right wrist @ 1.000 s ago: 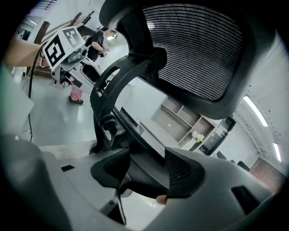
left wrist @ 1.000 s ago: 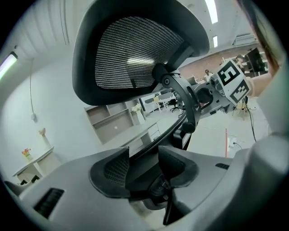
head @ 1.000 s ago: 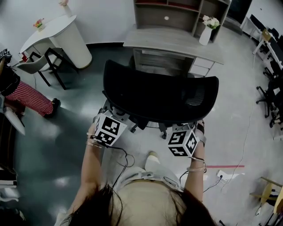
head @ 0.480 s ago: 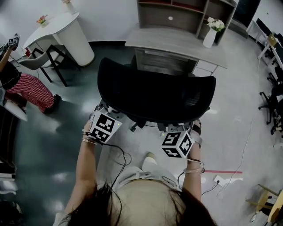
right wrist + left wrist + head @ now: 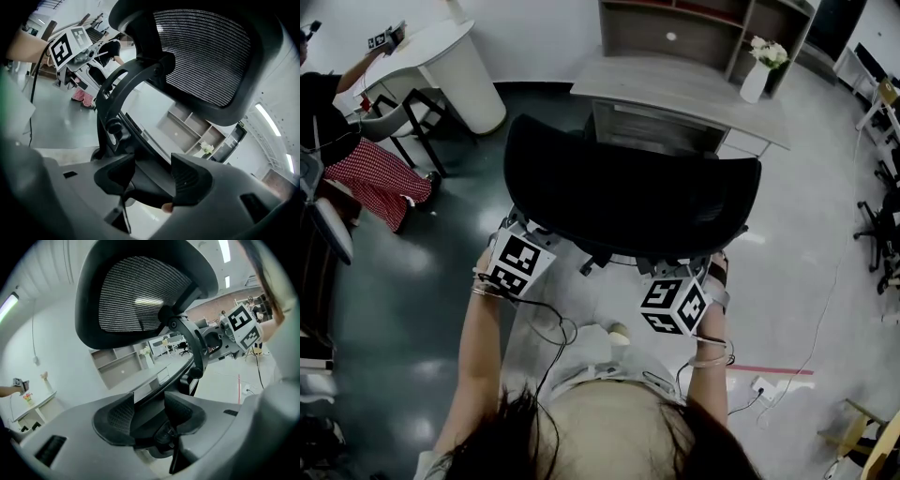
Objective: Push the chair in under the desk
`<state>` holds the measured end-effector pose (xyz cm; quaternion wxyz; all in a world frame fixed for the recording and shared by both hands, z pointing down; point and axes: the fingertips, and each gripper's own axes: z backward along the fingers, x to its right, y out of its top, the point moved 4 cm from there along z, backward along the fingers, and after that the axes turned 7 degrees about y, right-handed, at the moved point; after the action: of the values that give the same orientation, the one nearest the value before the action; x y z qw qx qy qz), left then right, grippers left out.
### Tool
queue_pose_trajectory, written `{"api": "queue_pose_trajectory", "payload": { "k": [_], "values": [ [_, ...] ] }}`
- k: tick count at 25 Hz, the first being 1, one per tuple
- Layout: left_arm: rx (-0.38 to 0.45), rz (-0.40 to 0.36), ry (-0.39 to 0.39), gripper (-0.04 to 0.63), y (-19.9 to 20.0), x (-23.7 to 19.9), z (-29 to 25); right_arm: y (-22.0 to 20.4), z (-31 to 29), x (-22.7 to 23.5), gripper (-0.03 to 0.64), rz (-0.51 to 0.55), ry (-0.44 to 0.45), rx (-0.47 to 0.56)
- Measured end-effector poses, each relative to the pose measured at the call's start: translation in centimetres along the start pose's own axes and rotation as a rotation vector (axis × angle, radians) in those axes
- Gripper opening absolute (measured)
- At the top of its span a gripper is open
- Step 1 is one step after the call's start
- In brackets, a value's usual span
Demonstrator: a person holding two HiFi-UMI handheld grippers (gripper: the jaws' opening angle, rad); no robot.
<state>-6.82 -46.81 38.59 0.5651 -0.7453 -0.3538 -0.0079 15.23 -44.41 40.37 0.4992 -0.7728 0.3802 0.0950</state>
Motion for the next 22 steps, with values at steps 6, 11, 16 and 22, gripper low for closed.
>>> {"api": "queue_pose_trajectory", "payload": {
  "k": [6, 11, 16, 22],
  "values": [
    [0.011, -0.009, -0.006, 0.201, -0.1, -1.0, -1.0, 0.5, -1.0, 0.1, 0.233, -0.009, -0.014, -0.008],
    [0.028, -0.020, -0.011, 0.201, -0.3, -1.9, -1.8, 1.0, -2.0, 0.2, 0.233, -0.025, -0.022, -0.024],
    [0.032, -0.033, -0.021, 0.201, -0.6, -2.9, -3.2, 1.5, -3.3, 0.8, 0.233, -0.034, -0.023, -0.036],
    [0.037, -0.045, -0.028, 0.201, -0.8, -4.3, -4.5, 2.2, -5.0, 1.3, 0.233, -0.039, -0.033, -0.039]
  ]
}}
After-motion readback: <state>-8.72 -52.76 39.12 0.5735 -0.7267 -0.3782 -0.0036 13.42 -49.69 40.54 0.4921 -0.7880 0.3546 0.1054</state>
